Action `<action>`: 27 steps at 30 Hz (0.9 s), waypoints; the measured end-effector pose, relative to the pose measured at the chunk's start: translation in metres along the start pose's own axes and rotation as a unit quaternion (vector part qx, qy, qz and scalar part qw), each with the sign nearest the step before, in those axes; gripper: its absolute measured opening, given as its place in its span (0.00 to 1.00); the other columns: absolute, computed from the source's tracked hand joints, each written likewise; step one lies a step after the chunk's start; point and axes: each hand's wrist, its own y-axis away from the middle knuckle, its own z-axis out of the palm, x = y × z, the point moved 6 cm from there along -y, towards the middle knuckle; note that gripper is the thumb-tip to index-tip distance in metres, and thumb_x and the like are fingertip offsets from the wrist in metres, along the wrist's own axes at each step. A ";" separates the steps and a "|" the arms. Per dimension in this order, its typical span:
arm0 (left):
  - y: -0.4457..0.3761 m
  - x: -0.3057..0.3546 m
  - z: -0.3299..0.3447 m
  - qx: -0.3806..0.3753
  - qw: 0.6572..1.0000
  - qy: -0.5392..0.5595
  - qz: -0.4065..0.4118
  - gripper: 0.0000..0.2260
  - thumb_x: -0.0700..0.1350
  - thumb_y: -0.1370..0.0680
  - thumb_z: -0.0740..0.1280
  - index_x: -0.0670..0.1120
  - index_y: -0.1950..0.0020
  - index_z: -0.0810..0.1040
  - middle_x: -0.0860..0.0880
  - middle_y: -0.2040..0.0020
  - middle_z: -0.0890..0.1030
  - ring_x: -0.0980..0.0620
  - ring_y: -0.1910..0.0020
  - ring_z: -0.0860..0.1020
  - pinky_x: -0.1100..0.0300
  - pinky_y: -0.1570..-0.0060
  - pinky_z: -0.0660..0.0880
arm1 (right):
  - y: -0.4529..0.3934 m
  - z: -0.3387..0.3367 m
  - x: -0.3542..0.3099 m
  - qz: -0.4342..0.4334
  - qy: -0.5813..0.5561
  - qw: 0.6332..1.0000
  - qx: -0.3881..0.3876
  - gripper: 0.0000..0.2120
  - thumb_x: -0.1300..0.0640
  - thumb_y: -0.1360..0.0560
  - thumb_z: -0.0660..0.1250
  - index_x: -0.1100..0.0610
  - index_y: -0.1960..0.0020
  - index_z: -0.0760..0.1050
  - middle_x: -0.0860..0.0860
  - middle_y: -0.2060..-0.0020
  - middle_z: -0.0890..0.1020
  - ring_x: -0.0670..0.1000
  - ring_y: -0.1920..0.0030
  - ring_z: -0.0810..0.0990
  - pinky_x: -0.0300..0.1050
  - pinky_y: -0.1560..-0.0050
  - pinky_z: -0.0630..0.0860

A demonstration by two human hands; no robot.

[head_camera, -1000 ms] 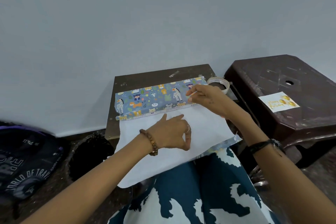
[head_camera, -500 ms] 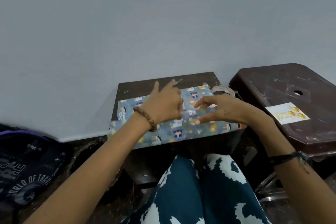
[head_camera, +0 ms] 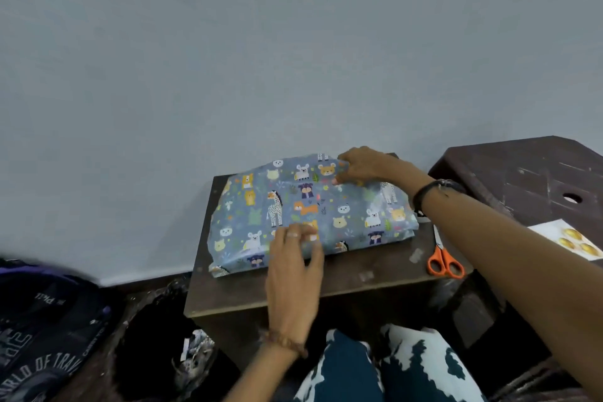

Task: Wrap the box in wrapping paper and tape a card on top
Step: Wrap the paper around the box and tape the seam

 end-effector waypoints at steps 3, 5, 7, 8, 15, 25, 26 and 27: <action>0.027 -0.040 0.026 -0.034 0.947 0.194 -0.254 0.07 0.38 0.23 0.64 0.50 0.54 0.71 0.47 0.53 0.76 0.51 0.54 0.76 0.60 0.52 0.70 | -0.011 0.019 0.009 0.027 0.003 0.997 -0.067 0.21 0.49 0.24 0.66 0.67 0.43 0.72 0.59 0.52 0.79 0.60 0.48 0.77 0.48 0.52 0.72; 0.038 -0.053 0.038 -0.036 0.889 0.286 -0.356 0.06 0.39 0.22 0.64 0.48 0.48 0.70 0.45 0.49 0.75 0.51 0.52 0.75 0.59 0.48 0.71 | -0.014 0.025 0.014 0.028 -0.015 0.997 -0.069 0.25 0.49 0.24 0.65 0.68 0.38 0.69 0.62 0.44 0.77 0.61 0.43 0.76 0.52 0.44 0.71; 0.036 -0.055 0.042 -0.008 0.851 0.358 -0.383 0.15 0.39 0.21 0.62 0.45 0.36 0.65 0.42 0.42 0.73 0.52 0.48 0.74 0.59 0.44 0.69 | -0.016 0.024 0.016 0.011 -0.030 0.998 -0.055 0.23 0.47 0.24 0.66 0.67 0.44 0.71 0.60 0.52 0.78 0.57 0.53 0.76 0.48 0.53 0.70; 0.033 -0.055 0.043 0.004 0.842 0.377 -0.386 0.20 0.40 0.21 0.62 0.45 0.31 0.61 0.42 0.38 0.71 0.51 0.45 0.73 0.60 0.42 0.68 | -0.015 0.021 0.016 0.002 -0.032 0.999 -0.040 0.21 0.46 0.25 0.67 0.66 0.49 0.71 0.56 0.58 0.77 0.54 0.58 0.75 0.46 0.58 0.68; 0.017 -0.037 0.059 0.066 0.823 0.430 -0.366 0.35 0.42 0.22 0.64 0.61 0.26 0.45 0.47 0.35 0.70 0.50 0.36 0.70 0.56 0.41 0.67 | 0.007 0.004 0.010 -0.054 -0.044 0.996 0.053 0.19 0.44 0.24 0.64 0.59 0.46 0.72 0.50 0.58 0.76 0.53 0.59 0.75 0.47 0.58 0.65; -0.031 -0.046 0.037 0.126 0.738 0.549 -0.371 0.32 0.47 0.29 0.72 0.44 0.29 0.63 0.41 0.40 0.77 0.41 0.47 0.79 0.49 0.54 0.78 | 0.057 0.000 -0.027 -0.078 -0.106 0.972 0.195 0.20 0.41 0.25 0.63 0.60 0.53 0.73 0.54 0.63 0.81 0.53 0.62 0.78 0.49 0.60 0.73; -0.032 -0.049 0.035 0.098 0.739 0.548 -0.378 0.34 0.47 0.34 0.75 0.43 0.31 0.67 0.40 0.41 0.79 0.40 0.48 0.79 0.46 0.52 0.78 | 0.061 0.001 -0.027 -0.059 -0.178 0.964 0.187 0.18 0.44 0.25 0.65 0.60 0.59 0.73 0.49 0.66 0.81 0.48 0.66 0.77 0.44 0.63 0.71; -0.030 -0.050 0.033 0.064 0.738 0.552 -0.383 0.37 0.49 0.39 0.78 0.44 0.33 0.71 0.40 0.42 0.79 0.39 0.47 0.79 0.43 0.49 0.77 | 0.065 0.004 -0.026 -0.034 -0.252 0.952 0.170 0.16 0.47 0.26 0.68 0.59 0.63 0.74 0.47 0.68 0.81 0.46 0.68 0.77 0.40 0.64 0.69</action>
